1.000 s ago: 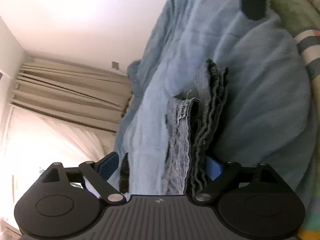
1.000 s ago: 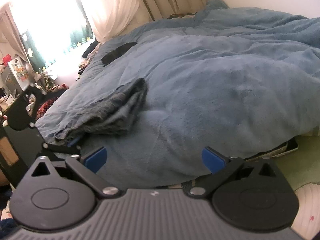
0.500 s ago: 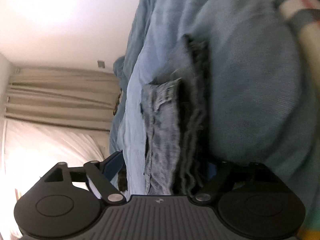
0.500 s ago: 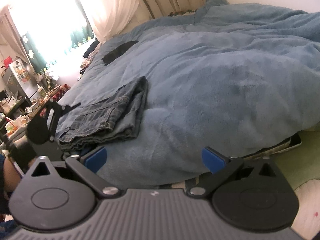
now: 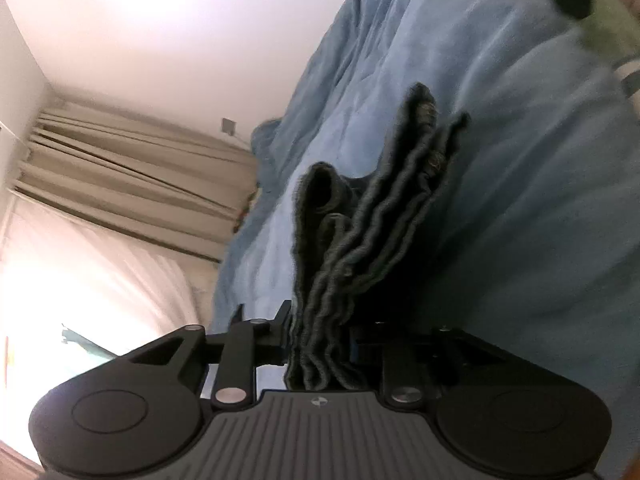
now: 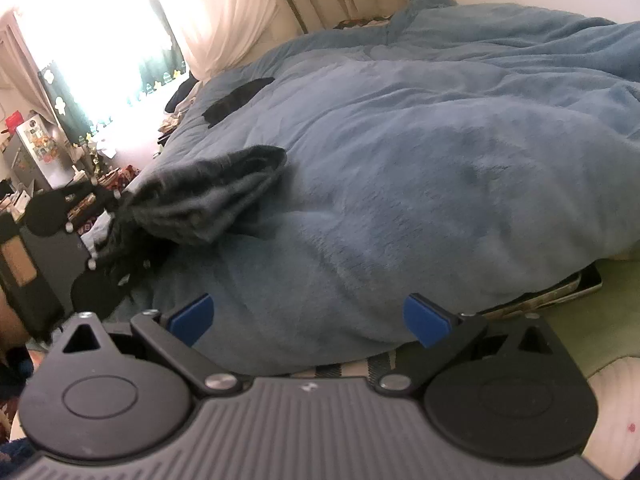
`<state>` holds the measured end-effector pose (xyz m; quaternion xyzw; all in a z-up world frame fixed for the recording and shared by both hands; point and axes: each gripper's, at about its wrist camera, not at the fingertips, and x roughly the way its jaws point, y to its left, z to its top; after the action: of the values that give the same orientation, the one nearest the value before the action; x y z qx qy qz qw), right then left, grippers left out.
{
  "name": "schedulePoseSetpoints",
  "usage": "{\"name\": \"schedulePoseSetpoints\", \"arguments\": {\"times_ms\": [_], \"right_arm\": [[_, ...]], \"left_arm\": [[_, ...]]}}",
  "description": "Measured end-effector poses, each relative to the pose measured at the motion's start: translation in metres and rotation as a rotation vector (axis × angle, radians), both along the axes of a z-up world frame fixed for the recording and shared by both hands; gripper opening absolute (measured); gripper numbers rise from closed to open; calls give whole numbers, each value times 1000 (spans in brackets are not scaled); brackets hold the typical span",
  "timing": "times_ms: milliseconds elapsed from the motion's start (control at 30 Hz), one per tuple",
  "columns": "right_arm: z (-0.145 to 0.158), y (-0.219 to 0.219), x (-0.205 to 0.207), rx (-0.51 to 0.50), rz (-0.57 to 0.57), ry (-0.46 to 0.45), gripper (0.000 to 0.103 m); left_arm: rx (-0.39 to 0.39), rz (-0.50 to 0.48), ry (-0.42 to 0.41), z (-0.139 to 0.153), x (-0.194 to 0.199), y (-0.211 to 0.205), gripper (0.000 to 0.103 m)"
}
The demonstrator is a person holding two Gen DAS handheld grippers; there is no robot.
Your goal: Fold clothes
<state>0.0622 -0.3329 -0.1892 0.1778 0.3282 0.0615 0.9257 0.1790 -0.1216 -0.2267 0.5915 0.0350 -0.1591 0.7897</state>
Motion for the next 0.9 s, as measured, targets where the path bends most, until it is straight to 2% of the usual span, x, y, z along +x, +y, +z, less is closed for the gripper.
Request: {"name": "schedulePoseSetpoints", "arguments": {"times_ms": [100, 133, 167, 233, 400, 533, 667, 767, 833, 900], "right_arm": [[1, 3, 3, -1, 7, 5, 102], [2, 4, 3, -4, 9, 1, 102], [3, 5, 2, -11, 12, -2, 102], [6, 5, 0, -29, 13, -8, 102], [13, 2, 3, -73, 50, -14, 102], [24, 5, 5, -105, 78, -39, 102], [31, 10, 6, -108, 86, -56, 102], [32, 13, 6, -100, 87, -54, 102], [31, 15, 7, -84, 92, -48, 102], [31, 18, 8, -72, 107, -46, 102]], "left_arm": [[107, -35, -29, -18, 10, -14, 34], [121, -49, -12, -22, 12, -18, 32], [114, -55, 34, -22, 15, -22, 28], [46, -32, 127, -10, 22, -26, 24], [-188, 61, 348, 67, 57, -12, 23], [-461, 156, 620, 140, 95, 12, 23], [-641, 220, 872, 200, 113, 32, 22], [-804, 265, 1081, 221, 118, 53, 22], [-934, 307, 1207, 212, 130, 74, 22], [-1053, 340, 1285, 191, 137, 93, 22]]}}
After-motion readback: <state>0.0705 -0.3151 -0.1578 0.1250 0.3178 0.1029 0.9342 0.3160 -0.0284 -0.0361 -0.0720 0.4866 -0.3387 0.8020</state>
